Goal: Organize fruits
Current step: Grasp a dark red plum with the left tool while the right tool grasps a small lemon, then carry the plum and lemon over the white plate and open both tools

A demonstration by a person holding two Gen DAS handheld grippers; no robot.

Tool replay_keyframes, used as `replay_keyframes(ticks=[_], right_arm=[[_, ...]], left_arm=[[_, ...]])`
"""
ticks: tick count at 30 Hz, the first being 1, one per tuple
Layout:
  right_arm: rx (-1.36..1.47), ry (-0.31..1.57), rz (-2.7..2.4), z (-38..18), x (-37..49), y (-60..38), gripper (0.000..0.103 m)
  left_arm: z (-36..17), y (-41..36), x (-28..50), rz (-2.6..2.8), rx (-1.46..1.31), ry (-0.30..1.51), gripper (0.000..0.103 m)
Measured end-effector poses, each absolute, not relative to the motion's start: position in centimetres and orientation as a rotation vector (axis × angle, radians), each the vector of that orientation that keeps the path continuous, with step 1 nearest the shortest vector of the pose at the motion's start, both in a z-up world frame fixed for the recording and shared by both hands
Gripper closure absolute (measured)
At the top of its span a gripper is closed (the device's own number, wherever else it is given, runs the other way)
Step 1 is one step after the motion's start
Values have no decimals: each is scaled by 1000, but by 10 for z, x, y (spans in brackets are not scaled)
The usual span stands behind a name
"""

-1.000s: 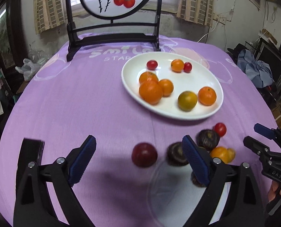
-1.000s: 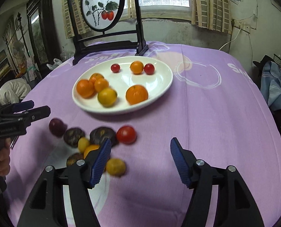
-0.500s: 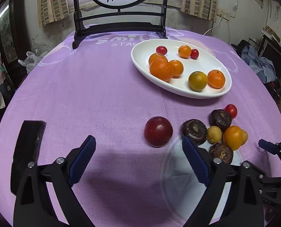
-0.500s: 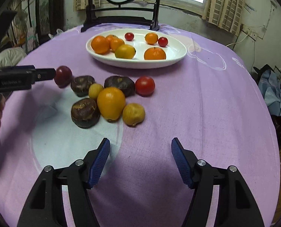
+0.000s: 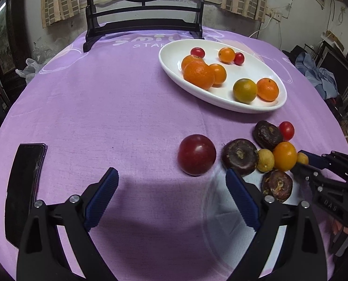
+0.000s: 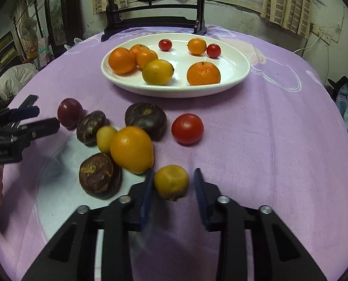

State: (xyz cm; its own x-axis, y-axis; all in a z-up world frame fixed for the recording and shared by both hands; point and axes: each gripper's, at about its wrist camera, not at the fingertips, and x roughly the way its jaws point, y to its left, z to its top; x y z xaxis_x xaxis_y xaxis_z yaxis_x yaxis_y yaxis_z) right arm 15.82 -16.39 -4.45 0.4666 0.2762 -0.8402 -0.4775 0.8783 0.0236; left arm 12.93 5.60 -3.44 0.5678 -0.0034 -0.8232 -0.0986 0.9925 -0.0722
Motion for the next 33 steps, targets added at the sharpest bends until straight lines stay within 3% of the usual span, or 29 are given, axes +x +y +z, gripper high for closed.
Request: replay_keyframes(ticks=[14,19,23,33], right_arm=[[-160,968,469,-36,135,-182,74],[-167,965,477,-36,134,-182,74],[-178,953,474,-35,132,-182,74],[-148,923,461,-27,128,-189,74]], left_arm=[[-57,50,148,127,-49,1020,12],[-54,42,158,118,-44,1017,27],[-49,36,160,59,-83,1011,66],[-27,26,128,0,-70,989,66]])
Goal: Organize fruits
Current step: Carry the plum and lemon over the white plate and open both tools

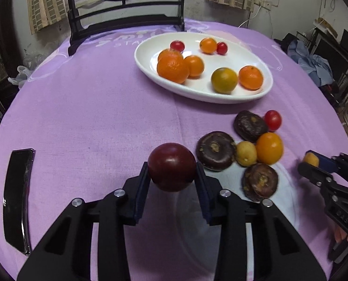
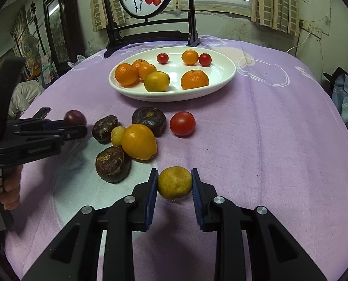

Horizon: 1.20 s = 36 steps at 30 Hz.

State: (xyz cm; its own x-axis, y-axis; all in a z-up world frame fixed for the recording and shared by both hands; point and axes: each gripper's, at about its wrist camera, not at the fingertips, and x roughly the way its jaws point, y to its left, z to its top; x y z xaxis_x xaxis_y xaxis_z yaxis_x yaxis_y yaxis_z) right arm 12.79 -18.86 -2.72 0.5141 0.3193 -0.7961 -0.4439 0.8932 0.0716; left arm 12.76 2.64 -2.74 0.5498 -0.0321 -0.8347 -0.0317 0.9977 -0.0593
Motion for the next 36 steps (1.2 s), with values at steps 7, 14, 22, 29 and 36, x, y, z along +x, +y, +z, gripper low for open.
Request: replay_keyframes(ticks=[7,14,22,29,36], right_arm=[[-106,830,467,8,122,-191,74],[-144,734,484,53,156,-176,74],[-132,739,474,42,228,-154,74],[-112,778,461,19,277,-147,74],[-122,828,464,-5,304,-139,74]], left_arm=[[19,18,114,-58,-52,897,66],[53,5,151,-119,-67,834,66],[38,-1,236,-95,-95,885,66],[13,-2,287,-53,-79,941,66],[0,-1,311,-25,-80,967,65]])
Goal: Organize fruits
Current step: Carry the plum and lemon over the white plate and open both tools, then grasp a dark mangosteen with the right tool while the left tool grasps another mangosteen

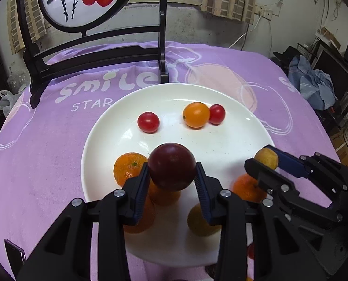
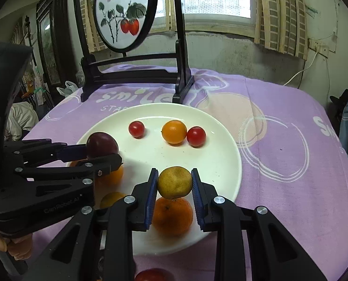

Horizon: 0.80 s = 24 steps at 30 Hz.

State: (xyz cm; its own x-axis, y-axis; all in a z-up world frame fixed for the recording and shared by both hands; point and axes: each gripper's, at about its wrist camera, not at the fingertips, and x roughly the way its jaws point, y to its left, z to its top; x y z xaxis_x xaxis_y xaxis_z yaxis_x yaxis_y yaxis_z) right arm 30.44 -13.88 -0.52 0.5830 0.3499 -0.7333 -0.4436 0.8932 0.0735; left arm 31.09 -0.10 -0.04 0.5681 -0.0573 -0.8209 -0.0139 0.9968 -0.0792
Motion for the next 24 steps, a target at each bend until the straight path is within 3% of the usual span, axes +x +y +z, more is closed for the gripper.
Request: replay_keyframes(ticks=[2,5,6,15,18,24], right_arm=[[-124,829,462,-8,308,-136,69],[-113,831,449,-8,309,-138,66],[-105,829,447,-7,307,-140,64],[-129,800,427,12,270,-156,58],[-179,792,446,14,243,-157,53],[-212,832,487,5,192,-161,52]], left_arm=[[-2,2,314,-8,-101,964,62],[4,9,313,32,-124,937,36],[9,12,309,31,-140,917,32],[44,12,262,52,-131,826,20],[50,7,237,62,-91,801,17],[39,6,191,56,-57,834,16]])
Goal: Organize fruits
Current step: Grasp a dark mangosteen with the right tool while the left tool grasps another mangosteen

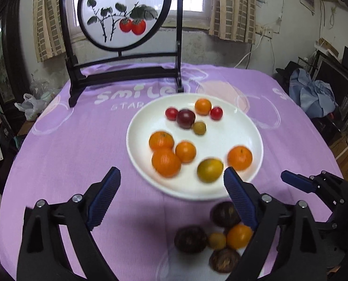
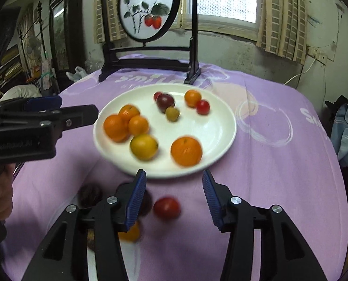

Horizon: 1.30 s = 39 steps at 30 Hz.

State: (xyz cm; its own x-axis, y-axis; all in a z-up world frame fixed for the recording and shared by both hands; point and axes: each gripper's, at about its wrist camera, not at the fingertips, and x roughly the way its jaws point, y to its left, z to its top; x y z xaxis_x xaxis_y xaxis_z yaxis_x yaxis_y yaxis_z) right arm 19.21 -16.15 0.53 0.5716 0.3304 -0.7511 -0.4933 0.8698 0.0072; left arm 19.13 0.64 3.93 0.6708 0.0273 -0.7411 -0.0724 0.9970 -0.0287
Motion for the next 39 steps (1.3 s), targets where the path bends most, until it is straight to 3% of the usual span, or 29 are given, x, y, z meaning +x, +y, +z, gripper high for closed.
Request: replay_keyframes(ticks=[14,26,27,29,39], right_arm=[[-236,951,539,-26,120,-146,47],[-263,947,499,-47,119,-110,44],[-261,940,497,-47,120,-110,45],[-263,929,518,-46,117,-110,62],[-104,908,487,-27,111,-163,62]], left_arm=[[-12,42,146,121,-89,922,16],[-24,58,150,102,-149,941,16],[-25,57,150,101,-146,943,16],[-26,56,151,97,-144,945,16],[-31,43,150,48,-119,959,15]])
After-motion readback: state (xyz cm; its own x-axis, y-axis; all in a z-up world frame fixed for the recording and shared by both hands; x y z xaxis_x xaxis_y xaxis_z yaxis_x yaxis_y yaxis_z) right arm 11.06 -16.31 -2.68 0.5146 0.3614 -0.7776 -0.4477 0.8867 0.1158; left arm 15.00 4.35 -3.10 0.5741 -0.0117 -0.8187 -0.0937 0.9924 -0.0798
